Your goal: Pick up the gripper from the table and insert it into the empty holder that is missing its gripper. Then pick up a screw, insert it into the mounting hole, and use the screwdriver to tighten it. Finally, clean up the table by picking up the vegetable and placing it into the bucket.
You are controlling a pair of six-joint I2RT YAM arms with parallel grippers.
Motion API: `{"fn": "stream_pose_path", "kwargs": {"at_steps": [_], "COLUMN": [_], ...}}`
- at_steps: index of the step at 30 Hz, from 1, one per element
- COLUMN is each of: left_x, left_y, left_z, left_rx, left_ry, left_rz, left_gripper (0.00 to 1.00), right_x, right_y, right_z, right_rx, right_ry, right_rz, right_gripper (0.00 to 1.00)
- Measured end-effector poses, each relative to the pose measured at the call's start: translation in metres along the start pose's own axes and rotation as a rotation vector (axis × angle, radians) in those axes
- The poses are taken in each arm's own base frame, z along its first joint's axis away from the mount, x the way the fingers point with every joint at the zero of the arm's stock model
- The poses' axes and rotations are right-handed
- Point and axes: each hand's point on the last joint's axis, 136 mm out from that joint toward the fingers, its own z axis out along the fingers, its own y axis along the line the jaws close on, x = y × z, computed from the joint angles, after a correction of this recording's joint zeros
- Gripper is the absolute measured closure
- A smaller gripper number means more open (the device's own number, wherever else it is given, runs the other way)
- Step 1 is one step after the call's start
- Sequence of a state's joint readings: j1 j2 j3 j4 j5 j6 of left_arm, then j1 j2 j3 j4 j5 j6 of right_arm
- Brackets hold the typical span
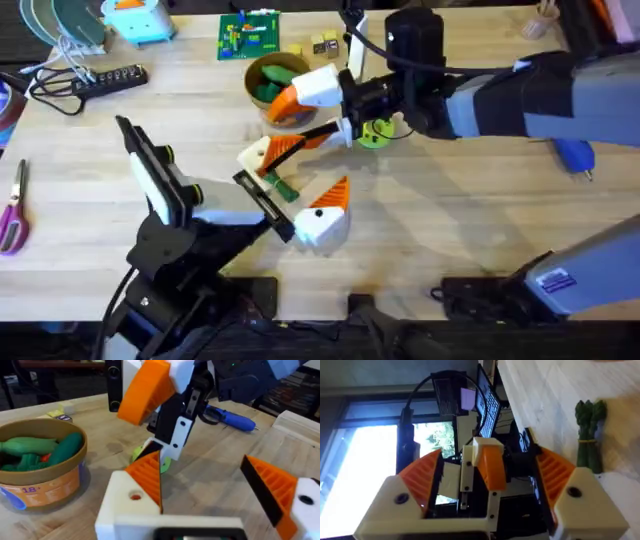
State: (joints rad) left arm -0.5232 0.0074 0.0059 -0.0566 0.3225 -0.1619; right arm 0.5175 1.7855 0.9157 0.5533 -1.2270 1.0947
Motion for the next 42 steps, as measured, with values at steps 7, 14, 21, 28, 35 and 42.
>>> {"fn": "stream_pose_path", "kwargs": {"at_steps": [7,14,21,28,35,42], "left_x": [0.0,0.0,0.0,0.0,0.0,0.0], "left_y": [0.0,0.0,0.0,-0.001,-0.001,-0.001], "left_z": [0.0,0.0,0.0,0.0,0.0,0.0], "left_rx": [0.0,0.0,0.002,0.003,0.003,0.003], "left_ry": [0.0,0.0,0.0,0.0,0.001,0.0], "left_rz": [0.0,0.0,0.0,0.0,0.001,0.0], "left_gripper": [0.008,0.008,0.007,0.007,0.007,0.007], "right_x": [-0.033,-0.088,-0.106,-0.056,-0.019,-0.008], "right_y": [-0.011,-0.006,-0.017,-0.046,-0.073,-0.092], "right_z": [-0.033,-0.091,-0.124,-0.144,-0.134,-0.141], "right_rx": [0.046,0.129,0.344,0.815,1.15,1.294], "right_ry": [-0.148,-0.341,-0.373,-0.21,0.041,0.125], "right_rz": [-0.075,-0.192,-0.149,-0.148,-0.302,-0.299], "right_gripper": [0.009,0.009,0.008,0.009,0.007,0.007]}}
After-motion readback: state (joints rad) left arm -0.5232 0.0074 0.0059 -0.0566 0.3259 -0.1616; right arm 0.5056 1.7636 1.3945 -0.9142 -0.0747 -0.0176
